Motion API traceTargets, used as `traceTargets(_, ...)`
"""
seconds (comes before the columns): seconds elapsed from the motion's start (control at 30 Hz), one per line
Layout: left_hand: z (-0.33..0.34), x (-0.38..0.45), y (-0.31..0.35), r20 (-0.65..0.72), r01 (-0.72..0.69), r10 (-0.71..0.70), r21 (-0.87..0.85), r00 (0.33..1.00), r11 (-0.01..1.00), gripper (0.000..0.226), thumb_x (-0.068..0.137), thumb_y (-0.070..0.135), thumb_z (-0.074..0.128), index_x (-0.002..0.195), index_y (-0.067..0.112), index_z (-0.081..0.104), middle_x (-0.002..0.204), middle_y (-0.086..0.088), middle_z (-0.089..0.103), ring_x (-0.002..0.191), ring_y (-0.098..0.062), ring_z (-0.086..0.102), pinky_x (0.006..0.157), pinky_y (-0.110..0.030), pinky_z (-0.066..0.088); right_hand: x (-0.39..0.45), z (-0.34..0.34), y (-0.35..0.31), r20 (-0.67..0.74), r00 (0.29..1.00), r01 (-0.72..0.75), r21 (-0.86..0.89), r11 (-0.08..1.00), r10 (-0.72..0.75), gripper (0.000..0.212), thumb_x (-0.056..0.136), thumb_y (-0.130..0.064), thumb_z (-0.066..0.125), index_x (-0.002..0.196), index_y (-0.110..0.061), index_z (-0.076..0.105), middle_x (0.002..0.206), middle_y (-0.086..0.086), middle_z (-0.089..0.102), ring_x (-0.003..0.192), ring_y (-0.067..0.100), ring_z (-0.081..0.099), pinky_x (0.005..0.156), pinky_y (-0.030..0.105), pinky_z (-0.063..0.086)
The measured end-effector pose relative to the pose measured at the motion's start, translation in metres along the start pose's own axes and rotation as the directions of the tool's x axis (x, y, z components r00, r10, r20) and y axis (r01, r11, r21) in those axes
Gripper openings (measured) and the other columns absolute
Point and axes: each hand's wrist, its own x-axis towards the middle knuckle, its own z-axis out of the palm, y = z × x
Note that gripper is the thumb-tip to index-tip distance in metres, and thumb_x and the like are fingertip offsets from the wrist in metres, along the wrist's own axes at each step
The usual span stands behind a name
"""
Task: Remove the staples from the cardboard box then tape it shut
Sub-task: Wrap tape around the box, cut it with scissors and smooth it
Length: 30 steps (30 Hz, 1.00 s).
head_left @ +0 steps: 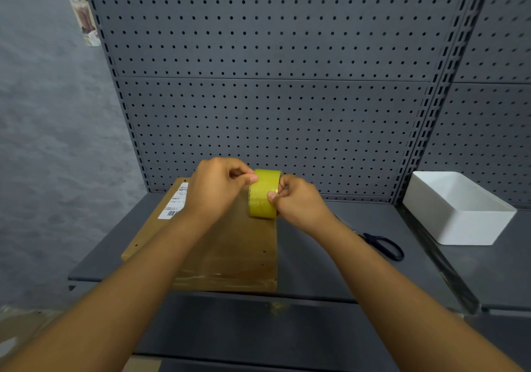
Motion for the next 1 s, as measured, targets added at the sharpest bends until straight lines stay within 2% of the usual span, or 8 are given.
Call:
traceTargets(0.2,-0.003,0.004,0.006,0.088,-0.096,0.079,0.204,0.993,0.974,0.006,0.089,0.029,0.065,0.087,0.025,0.067,0.084,0.009,0.068,0.083,-0.011,0.062,0.075,-0.038,0.053,0.001,0.001,0.000,-0.005,1.000,0.001,-0.023,1.000,-0.001,0.028,0.091,-0.025,0.060,0.071,-0.018,0.041,0.069,0.002,0.057,0.076,0.022,0.059,0.069,0.030,0.045)
traceTargets(0.37,-0.002,0.010,0.013,0.161,-0.216,0.161,0.425,0.974,0.879,0.010,0.095,0.022,0.054,0.086,0.020,0.051,0.085,0.006,0.057,0.088,-0.017,0.052,0.067,-0.034,0.045,0.001,0.002,-0.001,-0.004,1.000,0.017,-0.034,0.999,-0.017,0.030,0.091,-0.024,0.060,0.070,-0.018,0.040,0.070,0.003,0.058,0.074,0.021,0.058,0.066,0.029,0.044)
traceTargets(0.5,-0.001,0.015,0.016,0.291,-0.316,0.190,0.484,0.938,0.816,0.004,0.097,0.018,0.045,0.095,0.015,0.047,0.094,0.000,0.050,0.095,-0.020,0.047,0.067,-0.032,0.038,0.002,0.002,-0.001,-0.006,1.000,0.020,-0.043,0.999,-0.020,0.028,0.091,-0.025,0.060,0.071,-0.018,0.041,0.072,0.004,0.058,0.074,0.021,0.057,0.062,0.027,0.041)
traceTargets(0.67,0.005,0.015,0.008,0.296,-0.291,0.170,0.434,0.940,0.853,0.003,0.097,0.014,0.044,0.095,0.013,0.045,0.098,-0.005,0.054,0.094,-0.021,0.044,0.070,-0.032,0.036,0.002,0.003,0.000,-0.024,1.000,0.010,-0.042,0.999,-0.011,0.024,0.090,-0.023,0.060,0.074,-0.015,0.043,0.070,0.002,0.055,0.071,0.020,0.053,0.059,0.028,0.039)
traceTargets(0.77,0.009,0.011,0.009,0.267,-0.236,0.137,0.383,0.954,0.893,0.010,0.095,0.011,0.045,0.089,0.017,0.041,0.088,0.003,0.047,0.087,-0.015,0.038,0.066,-0.030,0.030,0.003,0.002,0.000,-0.033,0.999,-0.005,-0.033,0.999,0.004,0.021,0.090,-0.023,0.059,0.077,-0.014,0.045,0.073,0.003,0.056,0.073,0.021,0.053,0.058,0.027,0.038)
traceTargets(0.87,0.006,0.010,0.006,0.196,-0.171,0.121,0.259,0.973,0.951,0.018,0.093,0.004,0.041,0.082,0.018,0.041,0.081,0.004,0.048,0.081,-0.019,0.045,0.063,-0.035,0.038,0.004,0.000,0.000,-0.031,0.999,-0.011,-0.028,1.000,0.011,0.021,0.090,-0.024,0.059,0.079,-0.013,0.046,0.070,0.002,0.053,0.072,0.021,0.052,0.057,0.026,0.037)
traceTargets(0.9,0.003,0.011,0.004,0.174,-0.149,0.114,0.203,0.978,0.968,0.017,0.094,0.004,0.040,0.084,0.017,0.044,0.083,0.002,0.053,0.081,-0.021,0.049,0.065,-0.039,0.042,0.004,0.001,0.000,-0.027,1.000,-0.011,-0.026,1.000,0.011,0.022,0.091,-0.024,0.059,0.078,-0.013,0.045,0.069,0.001,0.052,0.072,0.021,0.051,0.057,0.026,0.037)
traceTargets(1.0,-0.004,0.011,-0.004,0.175,-0.146,0.125,0.114,0.977,0.983,0.021,0.100,0.024,0.044,0.112,0.019,0.060,0.104,0.002,0.065,0.097,-0.015,0.058,0.081,-0.038,0.049,0.005,0.000,0.001,-0.018,1.000,-0.019,-0.012,1.000,0.019,0.022,0.091,-0.024,0.059,0.077,-0.013,0.045,0.068,0.001,0.052,0.072,0.021,0.052,0.060,0.028,0.039)
